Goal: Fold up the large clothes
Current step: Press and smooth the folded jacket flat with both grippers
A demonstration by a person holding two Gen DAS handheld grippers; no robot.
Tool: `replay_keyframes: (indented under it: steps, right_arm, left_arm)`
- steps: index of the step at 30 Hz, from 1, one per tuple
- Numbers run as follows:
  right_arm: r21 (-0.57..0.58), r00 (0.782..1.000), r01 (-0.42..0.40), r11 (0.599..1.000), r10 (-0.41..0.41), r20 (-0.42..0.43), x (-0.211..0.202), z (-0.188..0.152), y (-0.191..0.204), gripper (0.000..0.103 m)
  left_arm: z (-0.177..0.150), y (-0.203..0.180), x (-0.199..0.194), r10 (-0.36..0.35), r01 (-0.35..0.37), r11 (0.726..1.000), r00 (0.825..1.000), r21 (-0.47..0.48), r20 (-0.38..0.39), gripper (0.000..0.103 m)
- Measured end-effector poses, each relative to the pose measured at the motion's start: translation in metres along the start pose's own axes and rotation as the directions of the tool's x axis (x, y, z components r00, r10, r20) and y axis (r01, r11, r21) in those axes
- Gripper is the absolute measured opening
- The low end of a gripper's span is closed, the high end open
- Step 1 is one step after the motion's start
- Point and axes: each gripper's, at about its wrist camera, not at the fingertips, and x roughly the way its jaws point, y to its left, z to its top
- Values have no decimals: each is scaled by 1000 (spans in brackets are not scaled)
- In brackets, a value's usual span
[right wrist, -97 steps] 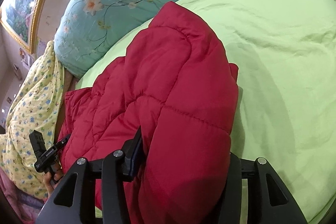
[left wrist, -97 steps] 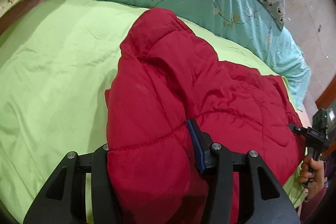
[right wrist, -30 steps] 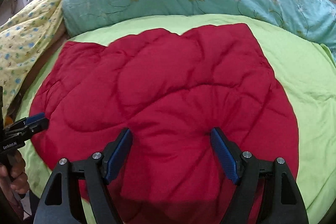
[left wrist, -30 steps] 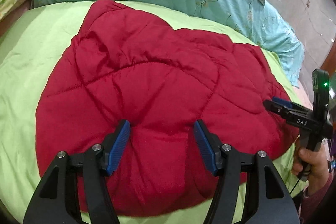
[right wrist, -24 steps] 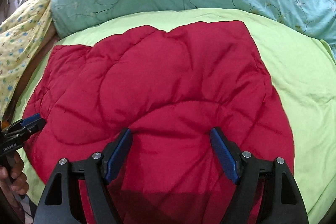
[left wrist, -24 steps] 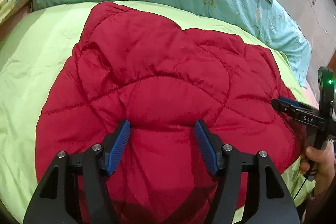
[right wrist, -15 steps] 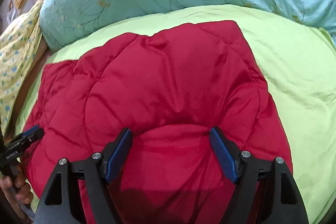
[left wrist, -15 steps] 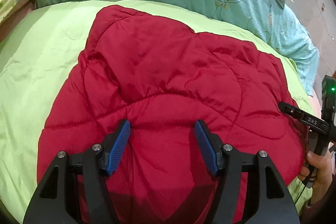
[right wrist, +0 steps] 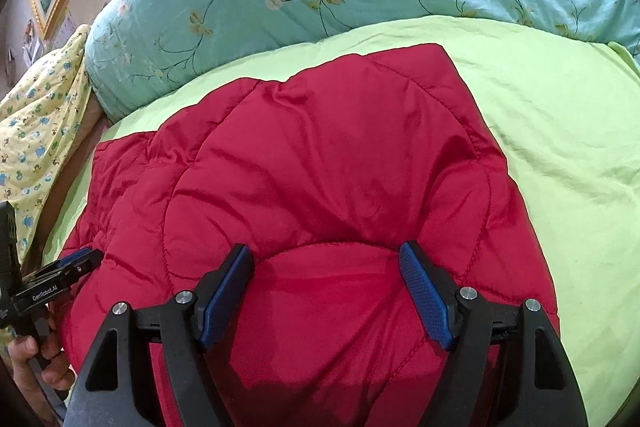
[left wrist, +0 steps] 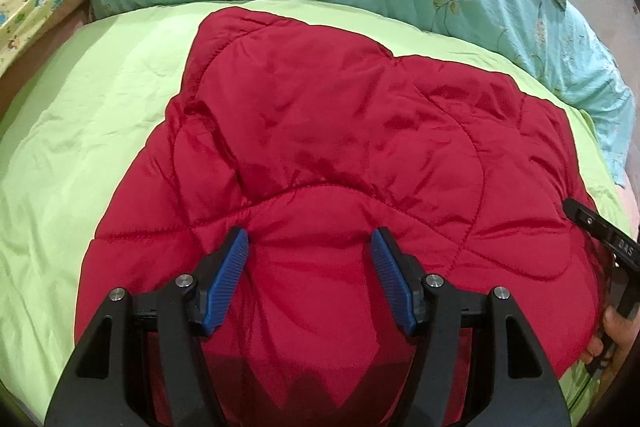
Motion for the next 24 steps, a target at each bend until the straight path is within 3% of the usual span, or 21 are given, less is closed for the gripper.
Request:
replay_keyframes:
  steps: [13, 16, 20, 24]
  right_arm:
    - [-24, 997, -42, 999, 43, 59, -7, -7, -7, 77]
    - [-33, 998, -44, 998, 45, 52, -8, -8, -7, 77]
    - [-34, 998, -33, 999, 34, 46, -8, -6, -8, 77]
    - [-50, 999, -3, 999, 6, 45, -8, -7, -2, 77]
  left_arm:
    - [-3, -4, -10, 84, -83, 994, 996, -77, 10, 65]
    - [-4, -19, -27, 138, -137, 989, 990, -50, 8, 65]
    - [-20, -35, -59, 87, -88, 996, 994, 12, 59, 65]
    - [-38, -35, -55, 88, -91, 993, 995, 72, 46, 67]
